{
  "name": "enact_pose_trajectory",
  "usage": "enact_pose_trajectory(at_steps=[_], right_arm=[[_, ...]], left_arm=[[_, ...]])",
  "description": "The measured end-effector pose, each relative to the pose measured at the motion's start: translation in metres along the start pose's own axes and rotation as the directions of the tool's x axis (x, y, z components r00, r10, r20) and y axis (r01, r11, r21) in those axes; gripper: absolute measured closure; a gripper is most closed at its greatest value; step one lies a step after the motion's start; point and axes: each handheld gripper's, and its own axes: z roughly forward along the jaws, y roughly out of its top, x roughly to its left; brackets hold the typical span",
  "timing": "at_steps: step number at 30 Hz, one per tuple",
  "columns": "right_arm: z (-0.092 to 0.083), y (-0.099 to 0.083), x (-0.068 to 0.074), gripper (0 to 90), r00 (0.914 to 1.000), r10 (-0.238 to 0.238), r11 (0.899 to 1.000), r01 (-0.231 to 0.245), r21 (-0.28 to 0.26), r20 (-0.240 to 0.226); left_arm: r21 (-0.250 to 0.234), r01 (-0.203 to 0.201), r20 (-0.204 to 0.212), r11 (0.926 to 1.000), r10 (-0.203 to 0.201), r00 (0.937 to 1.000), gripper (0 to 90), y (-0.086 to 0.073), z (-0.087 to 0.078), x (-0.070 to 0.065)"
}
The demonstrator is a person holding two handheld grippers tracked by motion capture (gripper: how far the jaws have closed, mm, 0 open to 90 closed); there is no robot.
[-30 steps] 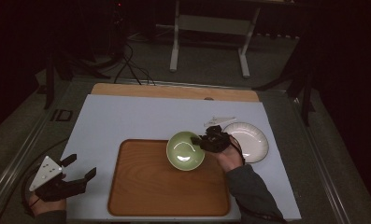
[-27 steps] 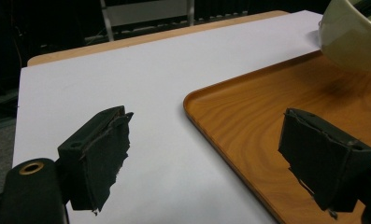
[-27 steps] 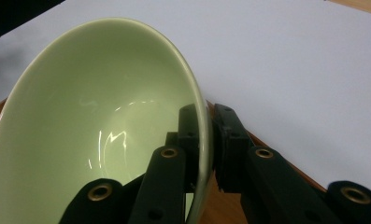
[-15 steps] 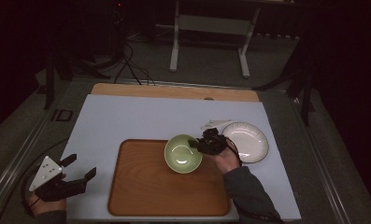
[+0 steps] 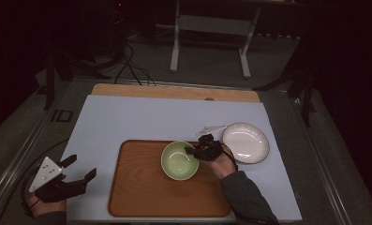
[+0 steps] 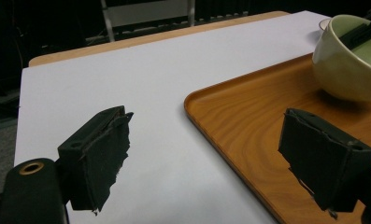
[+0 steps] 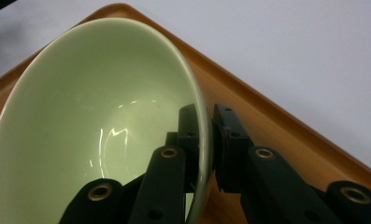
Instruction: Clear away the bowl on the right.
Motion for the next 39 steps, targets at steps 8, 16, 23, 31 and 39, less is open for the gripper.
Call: enact_pose_trajectory(at_steps=[8, 16, 23, 31, 39], right_arm=[[0.007, -0.005, 0.004, 82.1, 0.9997, 0.002, 1.000, -0.001, 0.022, -0.024], [0.011, -0.008, 0.008, 82.2, 0.9989, 0.005, 0.999, -0.003, 0.038, -0.046], [0.011, -0.008, 0.010, 82.2, 0.9969, -0.009, 0.997, 0.015, 0.079, -0.078], [0.016, -0.008, 0.010, 79.7, 0.9982, -0.004, 0.995, 0.010, 0.096, -0.059], [0.019, -0.013, 0.010, 77.9, 0.9952, -0.012, 0.992, 0.024, 0.121, -0.097]], left_arm=[[-0.001, -0.001, 0.001, 1.0000, 0.001, 1.0000, 15.8, 0.000, 0.000, 0.000], [0.000, -0.001, 0.001, 1.0000, 0.001, 1.0000, 15.8, 0.000, 0.000, 0.000], [0.000, -0.001, 0.002, 1.0000, 0.001, 1.0000, 15.8, 0.000, 0.000, 0.000], [-0.001, 0.001, 0.001, 1.0000, -0.001, 1.0000, 15.8, 0.000, 0.000, 0.000], [0.000, 0.001, -0.001, 1.0000, -0.001, 1.0000, 15.8, 0.000, 0.000, 0.000]])
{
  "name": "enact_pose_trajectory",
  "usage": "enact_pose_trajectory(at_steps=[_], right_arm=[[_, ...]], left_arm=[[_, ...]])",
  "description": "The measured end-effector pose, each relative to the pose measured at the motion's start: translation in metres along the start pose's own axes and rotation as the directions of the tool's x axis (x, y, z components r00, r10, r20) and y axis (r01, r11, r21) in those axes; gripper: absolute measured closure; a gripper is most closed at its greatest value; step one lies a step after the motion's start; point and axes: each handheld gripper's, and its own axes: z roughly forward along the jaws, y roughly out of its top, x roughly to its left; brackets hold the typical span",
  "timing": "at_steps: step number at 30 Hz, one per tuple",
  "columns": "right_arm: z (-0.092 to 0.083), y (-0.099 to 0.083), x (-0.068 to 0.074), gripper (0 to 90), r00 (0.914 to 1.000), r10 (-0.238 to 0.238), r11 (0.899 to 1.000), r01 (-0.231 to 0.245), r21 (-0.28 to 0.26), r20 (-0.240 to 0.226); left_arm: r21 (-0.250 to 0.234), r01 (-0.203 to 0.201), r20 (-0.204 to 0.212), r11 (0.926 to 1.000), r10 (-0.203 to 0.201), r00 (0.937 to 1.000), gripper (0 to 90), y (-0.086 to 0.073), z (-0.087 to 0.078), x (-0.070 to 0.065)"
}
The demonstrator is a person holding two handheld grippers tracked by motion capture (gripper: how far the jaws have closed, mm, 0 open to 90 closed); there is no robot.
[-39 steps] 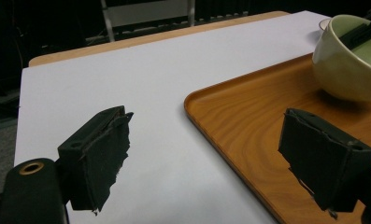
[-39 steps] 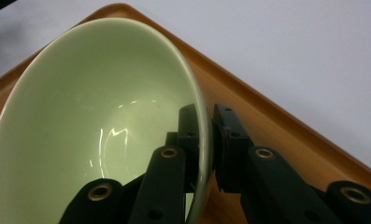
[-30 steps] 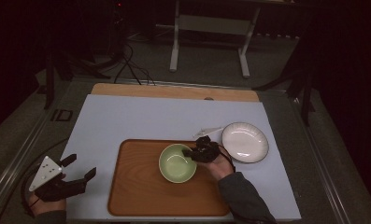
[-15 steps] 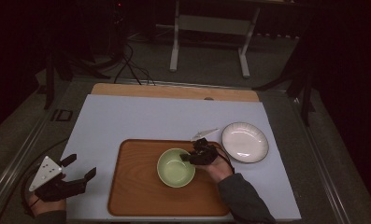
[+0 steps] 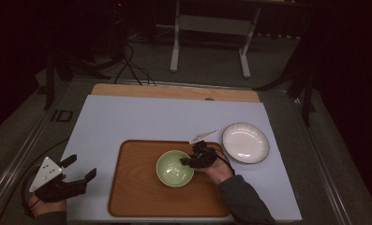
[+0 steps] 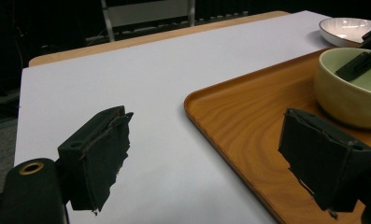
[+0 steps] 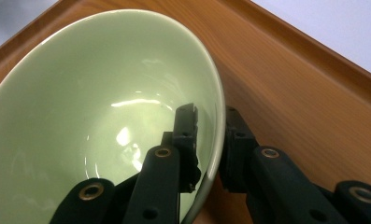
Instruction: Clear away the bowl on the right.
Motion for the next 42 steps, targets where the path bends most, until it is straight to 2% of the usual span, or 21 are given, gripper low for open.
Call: enact_pose_trajectory(at_steps=[2, 6, 7, 12, 18, 26, 31, 35, 37, 42], right_arm=[[0.000, 0.000, 0.000, 77.0, 1.0000, -0.002, 1.000, 0.002, 0.000, 0.000], [-0.004, 0.001, 0.001, 67.9, 0.9997, -0.018, 0.999, 0.018, -0.029, -0.013], [-0.004, 0.001, 0.001, 67.9, 0.9997, -0.018, 0.999, 0.018, -0.029, -0.013], [-0.018, 0.007, 0.002, 59.7, 0.9991, -0.041, 0.995, 0.041, -0.087, -0.006], [-0.034, 0.007, 0.000, 56.1, 0.9985, -0.053, 0.987, 0.054, -0.149, 0.014], [-0.058, 0.003, -0.008, 54.1, 0.9968, -0.044, 0.974, 0.058, -0.221, 0.067], [-0.069, -0.001, -0.013, 53.2, 0.9933, -0.050, 0.971, 0.073, -0.228, 0.104], [-0.084, -0.011, -0.021, 52.4, 0.9890, -0.055, 0.964, 0.089, -0.251, 0.138], [-0.087, -0.013, -0.022, 52.3, 0.9882, -0.053, 0.963, 0.089, -0.255, 0.144], [-0.107, -0.031, -0.032, 50.7, 0.9817, -0.035, 0.950, 0.091, -0.297, 0.187]], left_arm=[[-0.001, 0.000, 0.000, 1.0000, 0.000, 1.0000, 15.8, 0.000, 0.000, 0.000], [-0.001, 0.000, 0.000, 1.0000, 0.000, 1.0000, 15.8, 0.000, 0.000, 0.000], [-0.001, 0.000, 0.000, 1.0000, 0.000, 1.0000, 15.8, 0.000, 0.000, 0.000], [-0.003, 0.001, -0.003, 1.0000, -0.001, 1.0000, 15.8, 0.000, -0.001, 0.001], [-0.002, 0.000, -0.005, 1.0000, 0.000, 1.0000, 15.8, 0.000, -0.001, 0.000], [-0.002, 0.001, -0.005, 1.0000, -0.001, 1.0000, 15.8, 0.000, -0.001, 0.001], [-0.001, 0.003, -0.007, 1.0000, -0.003, 1.0000, 15.8, 0.000, -0.001, 0.001], [-0.003, 0.007, -0.008, 1.0000, -0.008, 0.9999, 15.8, -0.001, -0.001, 0.001], [-0.003, 0.009, -0.007, 1.0000, -0.009, 0.9999, 15.8, -0.001, -0.001, 0.001], [-0.002, 0.012, -0.007, 0.9999, -0.012, 0.9999, 15.8, -0.001, -0.001, 0.001]])
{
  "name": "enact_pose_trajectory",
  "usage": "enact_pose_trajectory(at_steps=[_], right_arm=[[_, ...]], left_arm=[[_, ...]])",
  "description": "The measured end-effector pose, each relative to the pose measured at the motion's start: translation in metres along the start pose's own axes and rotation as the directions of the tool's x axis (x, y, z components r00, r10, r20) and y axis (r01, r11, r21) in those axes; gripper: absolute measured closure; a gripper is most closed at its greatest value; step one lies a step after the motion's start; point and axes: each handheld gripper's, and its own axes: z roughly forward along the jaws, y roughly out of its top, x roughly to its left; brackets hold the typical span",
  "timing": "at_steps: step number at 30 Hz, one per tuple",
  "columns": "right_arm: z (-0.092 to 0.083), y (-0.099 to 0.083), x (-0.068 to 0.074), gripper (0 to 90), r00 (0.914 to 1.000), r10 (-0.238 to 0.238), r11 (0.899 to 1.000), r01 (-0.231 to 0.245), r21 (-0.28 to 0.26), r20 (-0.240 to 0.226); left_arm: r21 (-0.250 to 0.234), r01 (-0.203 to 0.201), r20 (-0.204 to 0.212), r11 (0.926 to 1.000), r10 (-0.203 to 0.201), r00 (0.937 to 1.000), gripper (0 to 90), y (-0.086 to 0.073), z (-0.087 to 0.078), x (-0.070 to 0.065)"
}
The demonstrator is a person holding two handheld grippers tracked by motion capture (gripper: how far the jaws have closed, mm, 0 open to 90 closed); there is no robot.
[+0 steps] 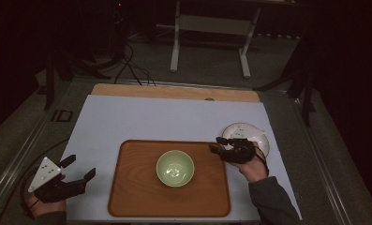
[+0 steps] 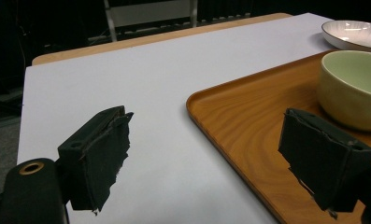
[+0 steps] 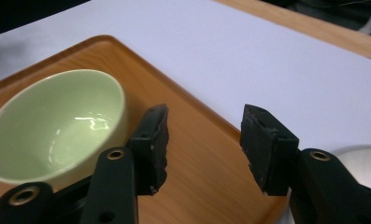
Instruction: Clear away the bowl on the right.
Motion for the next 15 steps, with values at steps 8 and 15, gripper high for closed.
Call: enact_pose_trajectory(at_steps=[8, 15], right_arm=[[-0.028, -0.024, -0.016, 49.4, 0.9983, 0.009, 0.999, -0.007, -0.032, 0.057], [-0.046, -0.046, -0.028, 49.5, 0.9934, 0.057, 0.998, -0.053, -0.040, 0.100]], left_arm=[[0.000, 0.006, 0.002, 1.0000, -0.006, 1.0000, 15.9, 0.000, 0.000, 0.000], [-0.001, 0.006, 0.002, 1.0000, -0.006, 1.0000, 15.9, 0.000, 0.000, 0.000]])
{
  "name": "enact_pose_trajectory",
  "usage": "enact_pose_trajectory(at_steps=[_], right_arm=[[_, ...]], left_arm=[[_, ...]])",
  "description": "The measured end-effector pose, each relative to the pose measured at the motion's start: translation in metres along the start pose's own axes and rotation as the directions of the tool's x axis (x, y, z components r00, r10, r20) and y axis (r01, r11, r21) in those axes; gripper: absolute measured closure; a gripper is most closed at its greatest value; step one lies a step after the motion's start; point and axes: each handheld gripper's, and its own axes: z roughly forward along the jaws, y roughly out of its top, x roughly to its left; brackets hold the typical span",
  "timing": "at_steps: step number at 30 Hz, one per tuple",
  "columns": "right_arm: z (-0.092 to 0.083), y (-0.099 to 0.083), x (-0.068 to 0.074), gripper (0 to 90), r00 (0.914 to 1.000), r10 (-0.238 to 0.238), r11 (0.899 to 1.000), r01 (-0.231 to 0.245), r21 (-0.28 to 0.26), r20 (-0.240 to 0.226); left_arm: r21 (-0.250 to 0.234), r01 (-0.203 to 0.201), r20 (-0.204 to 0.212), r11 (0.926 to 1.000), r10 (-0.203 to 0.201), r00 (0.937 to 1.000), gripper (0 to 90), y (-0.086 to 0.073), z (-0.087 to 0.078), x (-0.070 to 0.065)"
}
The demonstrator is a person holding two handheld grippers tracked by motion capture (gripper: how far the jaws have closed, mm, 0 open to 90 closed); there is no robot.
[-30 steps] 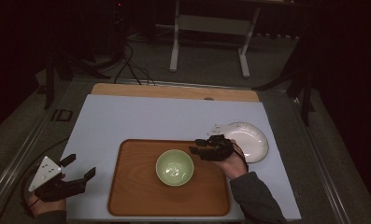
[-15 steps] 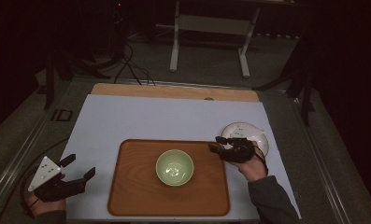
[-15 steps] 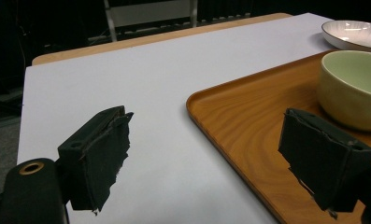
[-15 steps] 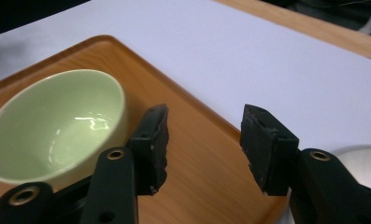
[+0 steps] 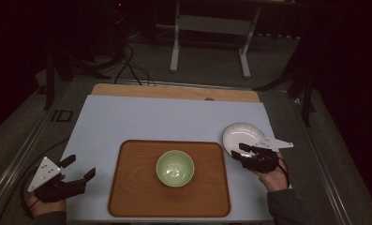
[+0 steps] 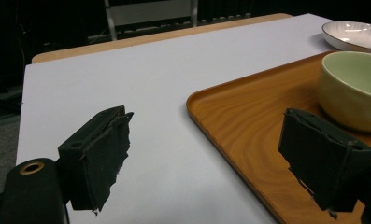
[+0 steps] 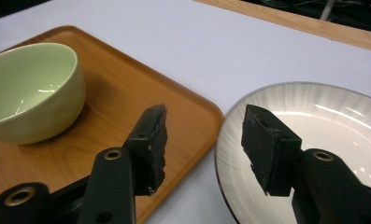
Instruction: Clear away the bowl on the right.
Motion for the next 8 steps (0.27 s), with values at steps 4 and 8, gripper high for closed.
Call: enact_pose_trajectory(at_steps=[4, 8], right_arm=[[-0.0083, -0.0070, -0.0045, 49.6, 0.9997, 0.022, 1.000, -0.022, -0.013, 0.012], [-0.0111, -0.0099, -0.0067, 50.0, 0.9995, 0.030, 0.999, -0.029, -0.022, 0.014]], left_arm=[[0.001, -0.001, 0.000, 1.0000, 0.001, 1.0000, 16.0, 0.0001, 0.0005, -0.0002], [0.001, 0.002, -0.001, 1.0000, -0.002, 1.0000, 16.0, 0.0000, 0.0006, 0.0005]])
